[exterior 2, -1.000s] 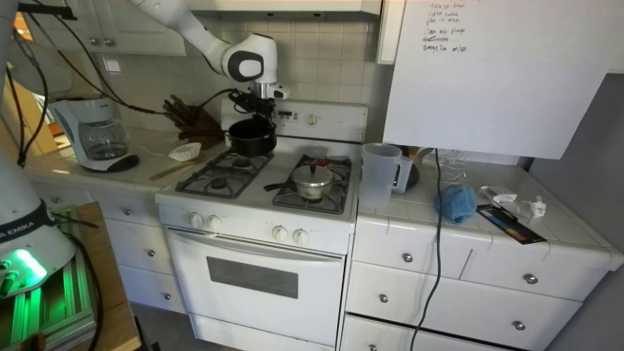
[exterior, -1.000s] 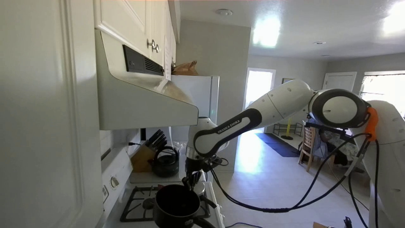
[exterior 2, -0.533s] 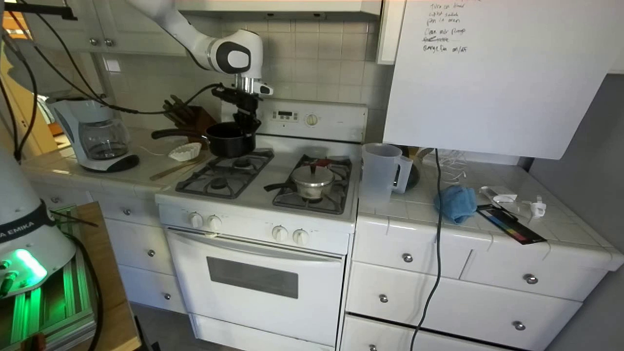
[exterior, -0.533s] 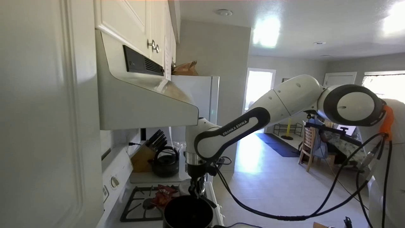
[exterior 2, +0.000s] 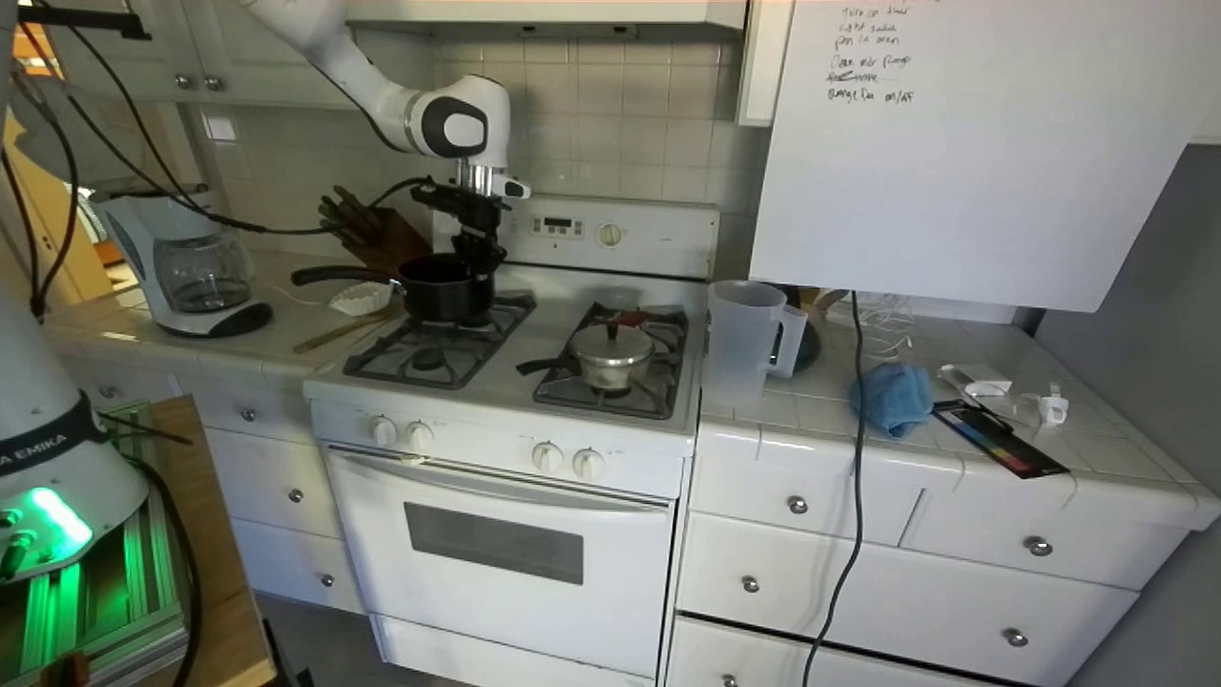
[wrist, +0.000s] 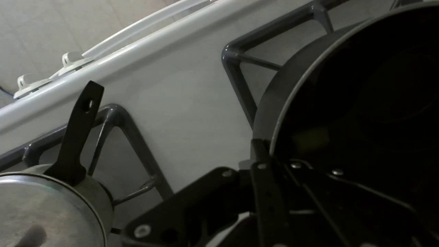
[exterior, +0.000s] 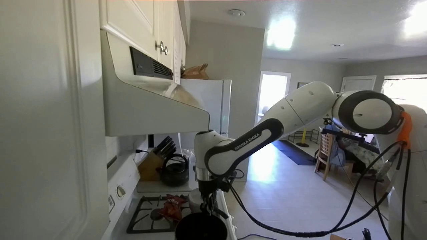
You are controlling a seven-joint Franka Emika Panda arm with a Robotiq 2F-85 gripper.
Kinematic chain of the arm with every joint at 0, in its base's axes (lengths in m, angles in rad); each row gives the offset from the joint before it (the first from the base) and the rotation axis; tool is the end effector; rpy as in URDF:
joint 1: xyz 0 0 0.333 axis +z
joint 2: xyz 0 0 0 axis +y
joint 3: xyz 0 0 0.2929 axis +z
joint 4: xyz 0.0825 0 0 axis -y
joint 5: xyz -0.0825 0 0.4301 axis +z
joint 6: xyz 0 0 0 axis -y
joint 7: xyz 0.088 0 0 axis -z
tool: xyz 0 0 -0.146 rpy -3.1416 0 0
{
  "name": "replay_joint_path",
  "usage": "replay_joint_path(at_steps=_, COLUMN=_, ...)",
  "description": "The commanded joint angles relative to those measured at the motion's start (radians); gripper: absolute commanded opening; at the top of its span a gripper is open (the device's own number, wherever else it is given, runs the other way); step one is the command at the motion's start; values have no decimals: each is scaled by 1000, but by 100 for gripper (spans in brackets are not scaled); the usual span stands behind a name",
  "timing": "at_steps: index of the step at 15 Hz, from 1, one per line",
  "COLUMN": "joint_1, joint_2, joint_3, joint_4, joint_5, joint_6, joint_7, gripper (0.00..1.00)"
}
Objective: Remove the chip packet from the pot, then put the pot on plate
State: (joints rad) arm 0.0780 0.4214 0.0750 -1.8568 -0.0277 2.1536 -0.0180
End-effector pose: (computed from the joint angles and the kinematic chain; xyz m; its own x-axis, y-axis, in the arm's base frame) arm 0.6377 0.0963 0.1946 0.9757 0.1813 -0.1227 0.1813 -0.9834 -0.0118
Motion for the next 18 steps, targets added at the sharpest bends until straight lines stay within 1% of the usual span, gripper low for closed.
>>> replay_joint_path(at_steps=1, joint_1=54, joint_2=-13, joint_3=-9, joint_4=-56, joint_5=-71, joint_6=92, joint_7=62, gripper=1)
replay_joint_path(at_steps=4, joint_1=81, joint_2=-20, joint_3=-7, joint_4=-138, joint_5=-93, joint_6=256, joint_7=108, gripper=1)
replay_joint_path(at_steps=7, joint_1=85, joint_2=-17, joint_3=6, joint_4=-202, joint_5=-51, joint_6=361, joint_7=127, gripper=1)
replay_joint_path(at_steps=9, joint_1=83, joint_2=-28, joint_3=4, joint_4=-233, joint_5=-45, joint_6=364, joint_7=136, gripper=1)
replay_joint_path(at_steps=11, joint_1=65, joint_2=-28, joint_3=15, joint_4=-234, joint_5=-20, joint_6=310, joint_7=108, gripper=1)
replay_joint_path(at_steps=14, joint_1=57, joint_2=-19, joint_3=19, joint_4=-226, joint_5=-6, joint_6=272, joint_7=102, gripper=1)
replay_joint_path(at_steps=18, joint_1=56, joint_2=-14, joint_3=30, joint_4=-230, joint_5=12, joint_6=274, joint_7=96, gripper=1)
